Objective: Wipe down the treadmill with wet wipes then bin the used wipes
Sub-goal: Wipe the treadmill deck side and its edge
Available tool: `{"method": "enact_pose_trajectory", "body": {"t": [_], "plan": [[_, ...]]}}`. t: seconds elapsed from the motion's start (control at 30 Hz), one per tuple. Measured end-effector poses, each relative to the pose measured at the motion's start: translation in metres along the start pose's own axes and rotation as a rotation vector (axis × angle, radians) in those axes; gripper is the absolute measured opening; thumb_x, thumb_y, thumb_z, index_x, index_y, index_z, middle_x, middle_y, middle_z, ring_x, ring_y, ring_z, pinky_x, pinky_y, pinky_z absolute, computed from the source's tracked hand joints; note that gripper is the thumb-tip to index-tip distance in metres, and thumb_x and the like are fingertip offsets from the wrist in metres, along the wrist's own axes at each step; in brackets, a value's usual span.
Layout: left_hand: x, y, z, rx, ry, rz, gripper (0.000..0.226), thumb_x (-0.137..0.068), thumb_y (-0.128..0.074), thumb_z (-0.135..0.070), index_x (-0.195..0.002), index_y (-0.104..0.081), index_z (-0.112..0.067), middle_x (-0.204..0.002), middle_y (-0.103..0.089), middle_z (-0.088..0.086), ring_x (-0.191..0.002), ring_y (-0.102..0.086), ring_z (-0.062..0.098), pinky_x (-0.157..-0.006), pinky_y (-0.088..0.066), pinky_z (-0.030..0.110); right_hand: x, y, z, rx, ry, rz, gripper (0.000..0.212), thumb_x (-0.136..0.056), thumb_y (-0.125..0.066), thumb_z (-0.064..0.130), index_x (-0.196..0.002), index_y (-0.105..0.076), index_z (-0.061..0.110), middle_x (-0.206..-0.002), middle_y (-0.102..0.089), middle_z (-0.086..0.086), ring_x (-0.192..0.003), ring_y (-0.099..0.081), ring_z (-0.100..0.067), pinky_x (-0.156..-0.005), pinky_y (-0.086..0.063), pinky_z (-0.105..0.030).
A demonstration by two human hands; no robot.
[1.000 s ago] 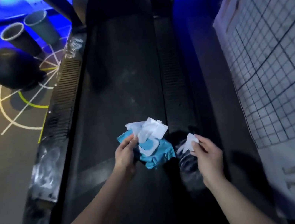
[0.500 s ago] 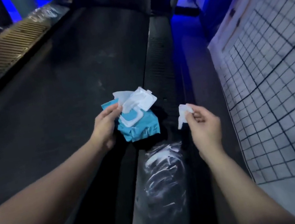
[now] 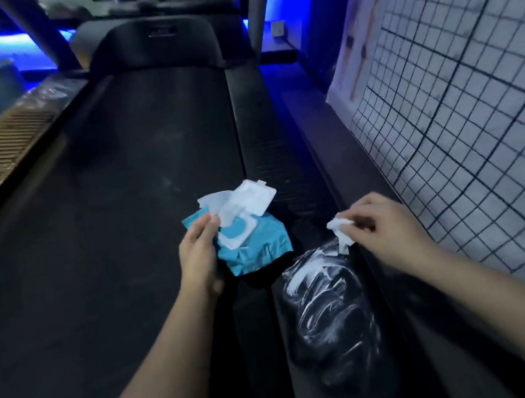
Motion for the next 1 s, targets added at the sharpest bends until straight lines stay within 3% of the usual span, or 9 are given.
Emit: {"method": "enact_pose_trajectory", "body": {"t": [0.1,0.23,0.4,0.6,0.73,0.93,1.0], "plan": [[0.001,-0.001,0.000,0.003,0.000,0.011,0.023,-0.099,-0.070,-0.009,-0.122,-0.071,-0.008,-0.115,-0.077,0.018,-0.100,-0.077,0.029,-0.082,-0.064,0.042,0.002,0.007,-0.007,0.063,-0.011,-0.052,0.013,-0.089,-0.074,0.022,-0.100,-0.079,0.025,-0.095,-0.062,0.013,-0.086,-0.059,0.000,-0.076,-0.041,-0.010],[0.007,0.001,0.004,0.009,0.025,0.027,0.022,-0.099,-0.072,-0.011,-0.121,-0.072,-0.012,-0.117,-0.077,0.015,-0.107,-0.076,0.031,-0.092,-0.062,0.048,0.008,0.002,-0.010,0.139,-0.060,-0.033,0.016,-0.091,-0.071,0.019,-0.104,-0.078,0.023,-0.098,-0.068,0.010,-0.088,-0.061,-0.006,-0.087,-0.051,-0.029],[0.016,0.005,0.009,-0.030,0.067,0.070,0.025,-0.098,-0.073,-0.012,-0.123,-0.072,-0.011,-0.120,-0.076,0.016,-0.110,-0.074,0.034,-0.100,-0.058,0.056,0.011,-0.007,0.007,0.108,-0.043,-0.014,0.018,-0.092,-0.072,0.023,-0.109,-0.076,0.026,-0.095,-0.065,0.016,-0.078,-0.053,0.012,-0.069,-0.038,-0.004],[0.019,0.009,0.007,0.022,0.076,0.084,0.022,-0.097,-0.074,-0.012,-0.119,-0.073,-0.015,-0.118,-0.077,0.017,-0.111,-0.074,0.037,-0.103,-0.055,0.061,0.013,-0.011,0.012,0.172,-0.015,0.047,0.020,-0.094,-0.069,0.028,-0.113,-0.075,0.027,-0.100,-0.069,0.012,-0.082,-0.056,0.003,-0.069,-0.037,-0.003],[0.019,0.012,0.008,0.187,0.097,0.046,0.032,-0.098,-0.072,-0.012,-0.129,-0.070,-0.017,-0.123,-0.076,0.014,-0.113,-0.074,0.037,-0.103,-0.054,0.063,0.017,-0.015,0.024,0.233,0.071,0.141,0.018,-0.094,-0.068,0.025,-0.109,-0.077,0.029,-0.097,-0.065,0.019,-0.081,-0.051,0.014,-0.071,-0.034,0.002],[0.021,0.018,0.008,0.319,0.084,0.062,0.038,-0.104,-0.061,-0.023,-0.142,-0.064,-0.019,-0.134,-0.072,0.009,-0.124,-0.069,0.030,-0.105,-0.055,0.055,0.021,-0.021,0.028,0.264,0.048,0.376,0.019,-0.078,-0.075,0.026,-0.094,-0.079,0.035,-0.091,-0.070,0.017,-0.081,-0.063,0.001,-0.074,-0.052,-0.020],[0.022,0.017,0.010,0.328,0.077,0.075,0.040,-0.104,-0.061,-0.021,-0.143,-0.063,-0.017,-0.136,-0.071,0.011,-0.125,-0.068,0.032,-0.108,-0.052,0.056,0.012,-0.014,0.026,0.158,0.018,0.312,0.015,-0.077,-0.078,0.029,-0.089,-0.078,0.037,-0.084,-0.073,0.016,-0.080,-0.065,0.000,-0.074,-0.054,-0.024]]}}
Point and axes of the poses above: each hand's wrist, its own x-axis away from the middle knuckle, its own y-axis out of the back of the hand, z = x × y, the point moved 7 cm from there along -x, towards the middle knuckle
